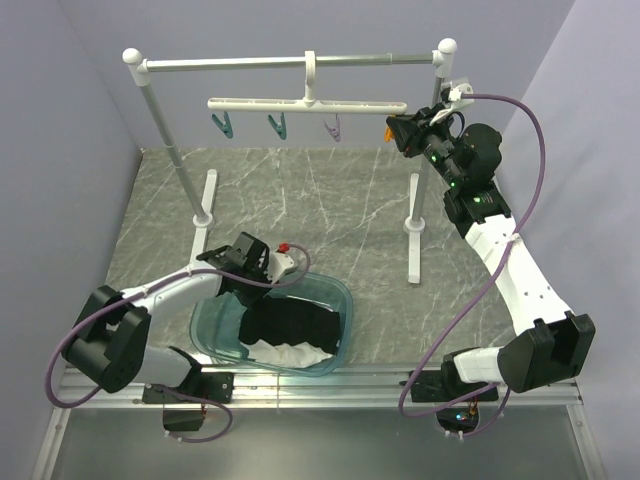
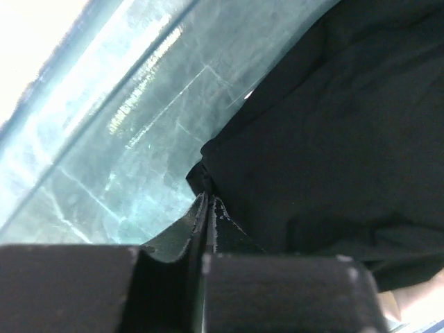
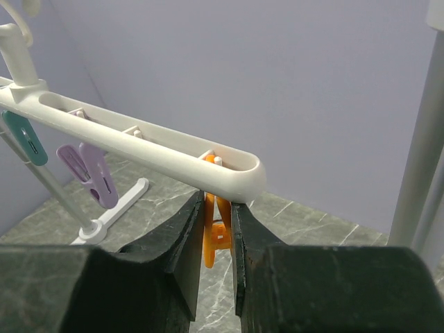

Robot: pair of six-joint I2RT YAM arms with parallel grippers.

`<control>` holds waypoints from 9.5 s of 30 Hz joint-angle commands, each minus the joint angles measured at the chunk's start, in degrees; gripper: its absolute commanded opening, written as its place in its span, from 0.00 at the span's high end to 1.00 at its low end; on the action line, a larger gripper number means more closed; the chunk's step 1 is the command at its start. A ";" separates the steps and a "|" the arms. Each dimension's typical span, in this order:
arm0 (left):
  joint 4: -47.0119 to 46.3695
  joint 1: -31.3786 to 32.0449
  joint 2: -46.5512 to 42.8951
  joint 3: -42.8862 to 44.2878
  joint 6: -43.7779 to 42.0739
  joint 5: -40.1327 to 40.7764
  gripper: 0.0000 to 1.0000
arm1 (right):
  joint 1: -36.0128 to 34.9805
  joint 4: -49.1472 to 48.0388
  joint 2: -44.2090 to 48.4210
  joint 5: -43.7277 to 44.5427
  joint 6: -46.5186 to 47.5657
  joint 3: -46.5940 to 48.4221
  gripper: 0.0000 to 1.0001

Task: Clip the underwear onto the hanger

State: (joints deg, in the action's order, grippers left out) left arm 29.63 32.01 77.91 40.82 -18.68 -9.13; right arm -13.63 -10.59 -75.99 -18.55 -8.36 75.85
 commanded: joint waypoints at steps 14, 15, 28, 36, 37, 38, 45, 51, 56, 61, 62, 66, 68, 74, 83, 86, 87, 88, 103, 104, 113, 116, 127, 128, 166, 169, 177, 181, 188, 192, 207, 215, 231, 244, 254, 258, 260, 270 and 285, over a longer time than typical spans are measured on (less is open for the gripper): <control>3.51 0.07 -14.98 10.07 0.66 -0.11 1.00 | -0.08 -0.83 1.89 -0.61 0.63 0.70 1.00; 3.51 0.07 -15.41 10.16 0.49 0.85 1.00 | -0.17 -1.01 1.81 -0.70 0.54 0.70 1.00; 10.35 -6.61 -23.76 10.60 -8.03 -5.71 1.00 | -0.08 -1.10 2.16 -0.88 1.15 0.17 1.00; 28.18 -6.61 -34.84 5.68 -31.40 -17.58 1.00 | -0.08 -1.19 2.68 -0.79 1.59 -0.44 1.00; 30.55 -6.61 -34.84 5.59 -33.94 -18.29 1.00 | -0.17 -1.19 2.68 -0.79 1.77 -0.44 1.00; 34.75 -6.61 -34.15 5.41 -37.45 -18.38 1.00 | 0.00 -1.19 2.60 -0.96 1.77 -0.44 1.00; 42.42 -6.52 -26.50 3.92 -46.87 -15.48 0.99 | -0.17 -1.45 1.89 -1.14 1.50 -0.09 1.00; 41.92 -6.52 -26.14 3.13 -55.94 -14.34 0.60 | -0.08 -1.10 1.63 -0.97 1.85 0.17 1.00; 31.30 -6.52 -22.21 8.47 -45.51 -22.66 0.37 | -0.08 -0.66 1.89 -0.79 2.21 0.17 1.00; 7.46 -2.22 -14.56 10.25 -17.70 -25.51 0.33 | -0.08 -0.75 2.24 -0.61 2.12 -0.53 1.00; 3.72 -0.91 -13.76 9.64 -13.88 -24.89 0.34 | -0.08 -0.75 2.25 -0.70 2.12 -0.62 1.00; -7.11 8.12 -9.72 8.67 -2.34 -20.42 0.35 | -0.08 -0.40 2.42 -0.53 2.12 -0.27 1.00; -10.97 10.17 -6.90 8.14 2.66 -18.92 0.33 | -0.08 -0.13 2.42 -0.44 2.29 -0.09 1.00; -17.40 14.39 -0.66 8.14 13.66 -6.89 0.30 | 0.00 -0.31 2.86 -0.44 1.95 -0.44 1.00; -21.28 21.95 2.94 6.55 23.24 6.66 0.30 | 0.00 -0.75 3.12 -0.18 1.59 -1.15 1.00; -20.05 22.57 5.49 7.17 26.05 8.32 0.32 | -0.08 -0.57 3.21 -0.09 1.77 -1.23 1.00; -19.79 22.57 6.02 7.26 27.54 8.86 0.34 | -0.08 -0.49 3.39 -0.09 1.94 -1.24 1.00; -19.17 22.66 5.94 7.26 28.34 8.95 0.34 | 0.00 -0.48 3.56 -0.09 2.21 -1.32 1.00; -14.25 23.10 4.71 7.43 46.18 15.80 0.41 | 0.01 -0.31 4.71 0.35 2.47 -1.67 1.00; -14.25 23.10 5.06 7.43 46.45 16.07 0.41 | 0.09 -0.22 4.71 0.53 2.47 -1.59 1.00; -17.85 23.45 11.29 7.79 49.61 19.14 0.42 | 0.09 -1.01 4.97 0.53 1.95 -2.82 1.00; -18.29 23.54 14.37 8.22 50.14 19.14 0.44 | 0.18 -1.10 4.71 0.44 1.94 -2.55 1.00; -17.50 26.00 4.72 8.14 46.02 21.60 0.93 | 0.71 -1.54 5.41 -0.17 2.03 -3.52 1.00; -17.41 26.61 3.32 7.96 44.62 22.04 0.96 | 0.71 -1.54 5.58 -0.18 2.03 -3.61 1.00; -15.48 30.24 -19.62 -5.75 -9.08 -12.30 0.37 | 0.79 -0.92 4.79 -2.02 1.42 -3.17 1.00; -13.72 26.54 -22.62 -5.75 -15.31 -16.18 0.30 | 0.80 -1.10 5.06 -2.02 1.50 -3.61 1.00; -9.06 20.99 -17.36 -2.32 -18.94 -21.98 0.26 | 0.71 -1.10 5.06 -1.93 1.59 -3.52 1.00; -6.79 16.35 -14.54 -0.48 -17.52 -26.19 0.15 | 0.71 -0.92 4.88 -2.02 1.77 -3.34 1.00; -3.00 15.01 -21.02 -4.59 -31.84 -30.16 0.14 | 0.71 -0.92 4.88 -1.85 1.77 -3.43 1.00; -5.27 14.92 -23.77 -7.77 -38.09 -31.92 0.17 | 0.71 -1.10 4.62 -1.93 1.51 -3.61 1.00; -0.88 15.54 -13.93 -6.01 -55.68 -35.09 0.31 | 0.88 -0.22 3.39 -1.85 1.42 -2.29 1.00; -5.37 17.38 -10.59 -6.54 -57.08 -34.82 0.38 | 0.88 0.31 2.77 -1.67 1.42 -1.68 1.00; 7.36 17.30 -10.58 1.97 -56.83 -37.81 0.93 | 1.59 0.40 2.25 -2.28 0.98 -1.32 1.00; 6.41 15.01 6.45 22.80 -20.55 -34.74 1.00 | 1.50 0.04 2.86 -2.55 0.71 -1.76 1.00; 4.82 15.81 17.10 30.11 -4.70 -27.26 0.68 | 1.59 0.04 2.86 -2.64 1.07 -1.76 1.00; 3.77 13.70 13.42 25.99 -3.91 -28.23 0.46 | 1.67 -0.05 3.04 -2.81 1.15 -1.94 1.00; 2.37 12.47 9.92 23.10 -3.30 -28.05 0.43 | 1.59 -0.13 3.30 -3.08 1.24 -2.11 1.00; -3.60 11.94 0.41 11.05 -5.05 -30.42 0.21 | 1.59 -0.05 3.04 -3.08 1.15 -2.20 1.00; -26.00 24.68 -13.94 -9.79 -19.82 -18.04 0.10 | 1.67 0.48 1.28 -2.81 -0.08 -0.80 1.00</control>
State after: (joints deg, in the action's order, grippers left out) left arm 11.27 55.42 62.13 31.44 -35.70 -31.11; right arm -12.49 -10.61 -73.89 -20.84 -8.08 72.49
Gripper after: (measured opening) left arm 0.896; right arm 0.252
